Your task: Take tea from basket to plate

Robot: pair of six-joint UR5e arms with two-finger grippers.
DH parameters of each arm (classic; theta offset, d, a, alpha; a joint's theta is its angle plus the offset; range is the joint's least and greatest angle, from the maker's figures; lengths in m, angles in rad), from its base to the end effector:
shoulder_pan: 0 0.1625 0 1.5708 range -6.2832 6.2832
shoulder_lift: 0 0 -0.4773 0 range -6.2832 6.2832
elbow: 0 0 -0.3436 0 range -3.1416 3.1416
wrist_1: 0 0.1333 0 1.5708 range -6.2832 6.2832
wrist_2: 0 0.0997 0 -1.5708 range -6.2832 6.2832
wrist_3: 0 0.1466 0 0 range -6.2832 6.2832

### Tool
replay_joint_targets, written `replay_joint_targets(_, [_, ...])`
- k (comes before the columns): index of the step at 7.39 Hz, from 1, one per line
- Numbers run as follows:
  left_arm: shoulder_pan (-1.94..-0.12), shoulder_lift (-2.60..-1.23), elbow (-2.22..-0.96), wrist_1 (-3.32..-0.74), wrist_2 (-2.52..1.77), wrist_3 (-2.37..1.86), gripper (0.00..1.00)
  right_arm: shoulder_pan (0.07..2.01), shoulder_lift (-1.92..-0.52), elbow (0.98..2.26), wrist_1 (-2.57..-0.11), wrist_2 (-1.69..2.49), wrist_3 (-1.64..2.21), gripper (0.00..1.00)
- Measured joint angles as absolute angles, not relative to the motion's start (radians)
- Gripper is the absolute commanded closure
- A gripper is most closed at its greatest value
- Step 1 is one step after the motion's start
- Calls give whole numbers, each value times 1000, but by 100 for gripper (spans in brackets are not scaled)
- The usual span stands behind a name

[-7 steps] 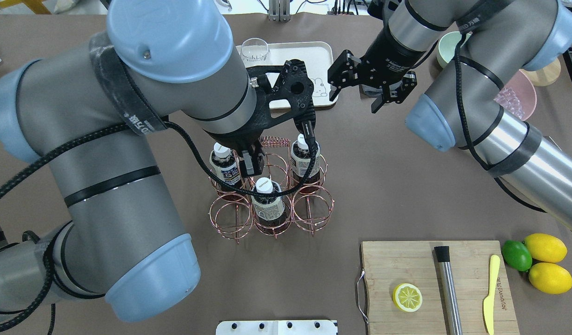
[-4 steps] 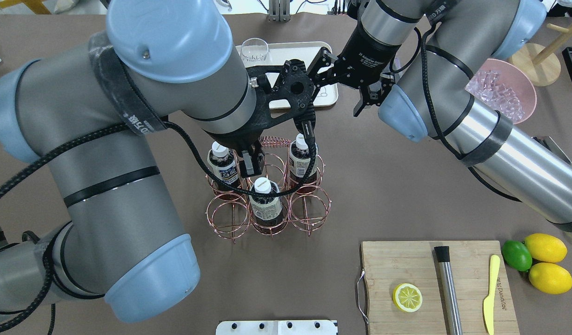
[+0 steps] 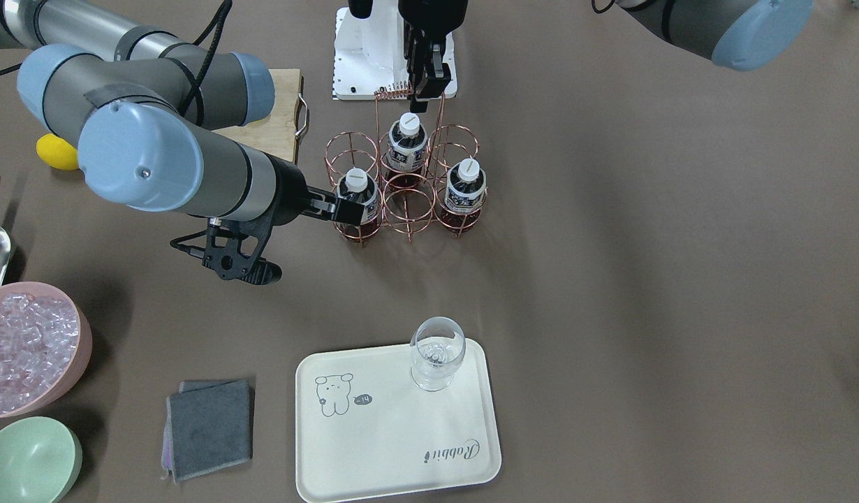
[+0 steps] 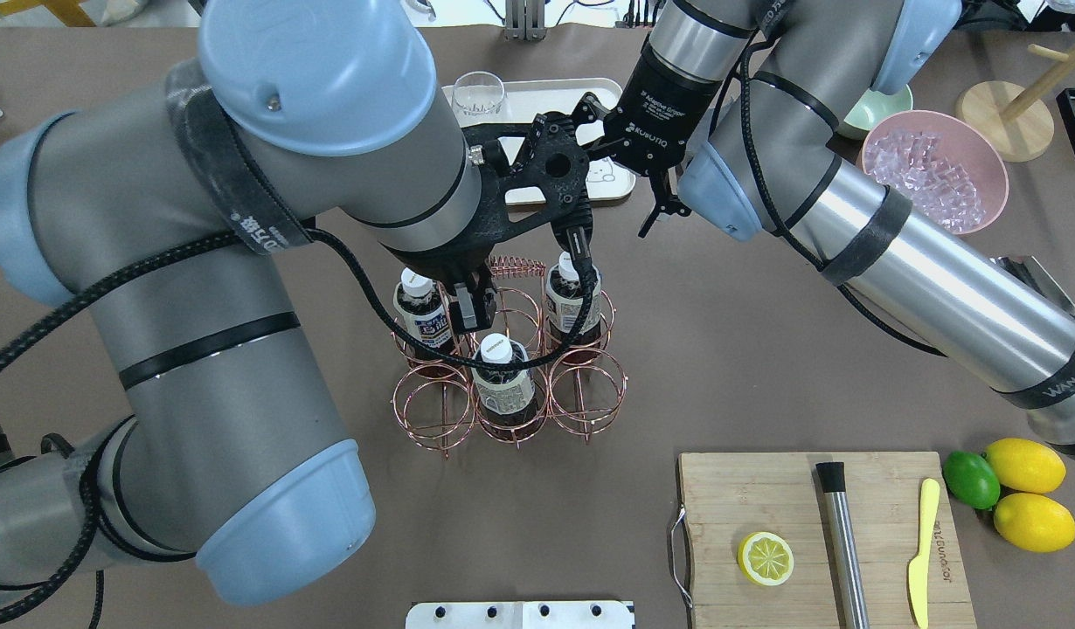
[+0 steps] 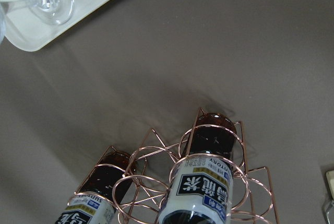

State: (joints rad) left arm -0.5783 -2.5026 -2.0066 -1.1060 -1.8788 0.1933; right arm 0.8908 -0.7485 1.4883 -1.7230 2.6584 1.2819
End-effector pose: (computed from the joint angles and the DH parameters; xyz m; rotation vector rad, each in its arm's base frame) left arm 0.4739 -0.4154 0.1189 0.7649 0.6568 1.2304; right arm -0.4527 -0.5653 0.2571 -0.5814 -1.0226 0.2118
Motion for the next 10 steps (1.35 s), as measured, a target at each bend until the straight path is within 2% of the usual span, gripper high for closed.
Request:
replay_joint_targets(5, [-578,-2501,-2009,-1106,-1879,194,100,890,-723,1378,-1727,2782,1410,5])
replay_joint_targets(10, [-578,-2500,-2009,-1106,-1881,195,100,881,-711,1359,-1732,2877,1478,5])
